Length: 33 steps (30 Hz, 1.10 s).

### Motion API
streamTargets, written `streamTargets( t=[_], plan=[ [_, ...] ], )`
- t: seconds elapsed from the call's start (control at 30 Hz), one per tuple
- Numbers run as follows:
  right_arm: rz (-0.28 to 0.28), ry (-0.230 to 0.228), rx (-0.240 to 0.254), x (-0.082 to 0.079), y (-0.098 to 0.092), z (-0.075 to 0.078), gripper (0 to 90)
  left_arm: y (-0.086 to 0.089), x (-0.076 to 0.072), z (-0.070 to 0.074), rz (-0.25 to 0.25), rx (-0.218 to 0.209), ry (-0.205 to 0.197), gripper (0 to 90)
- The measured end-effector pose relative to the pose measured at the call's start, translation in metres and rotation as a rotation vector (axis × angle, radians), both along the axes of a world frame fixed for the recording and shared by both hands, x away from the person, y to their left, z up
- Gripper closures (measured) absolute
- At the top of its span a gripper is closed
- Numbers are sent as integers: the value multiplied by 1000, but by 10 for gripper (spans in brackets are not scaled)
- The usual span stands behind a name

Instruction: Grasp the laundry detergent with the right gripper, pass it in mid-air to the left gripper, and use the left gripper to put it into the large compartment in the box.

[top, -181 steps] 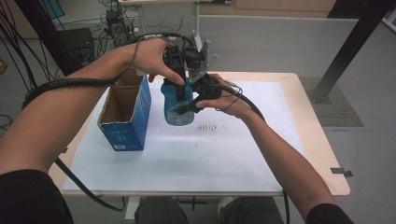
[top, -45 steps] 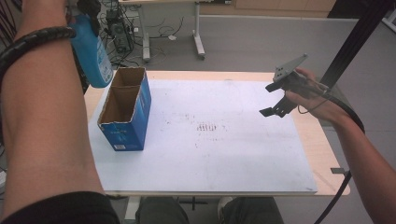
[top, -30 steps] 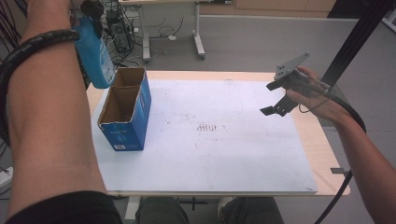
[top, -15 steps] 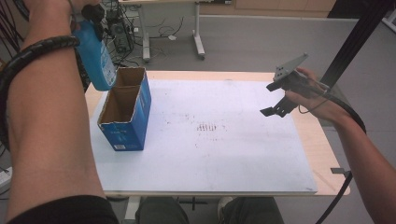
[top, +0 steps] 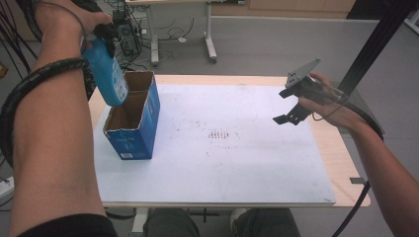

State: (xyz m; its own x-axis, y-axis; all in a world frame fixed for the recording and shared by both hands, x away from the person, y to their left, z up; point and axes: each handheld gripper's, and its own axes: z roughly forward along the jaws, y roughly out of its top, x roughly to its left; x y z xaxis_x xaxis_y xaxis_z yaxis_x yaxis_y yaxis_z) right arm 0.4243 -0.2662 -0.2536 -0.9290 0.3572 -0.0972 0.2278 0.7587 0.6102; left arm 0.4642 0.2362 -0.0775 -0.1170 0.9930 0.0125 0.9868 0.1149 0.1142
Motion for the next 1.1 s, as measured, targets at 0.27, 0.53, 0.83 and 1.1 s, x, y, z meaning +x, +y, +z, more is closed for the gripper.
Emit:
streamTargets(
  t=[0.27,0.53,0.83,1.1],
  plan=[
    [5,1,0,1,3,-3,3,-8,3,-27,-35,-7,32,365],
    [7,9,0,1,5,-9,3,-10,3,-54,-52,-15,49,365],
    [9,9,0,2,9,-12,3,-9,-1,-90,-64,-9,43,365],
    [12,19,-9,3,15,-19,3,-6,-3,-131,-56,-2,50,366]
  ],
)
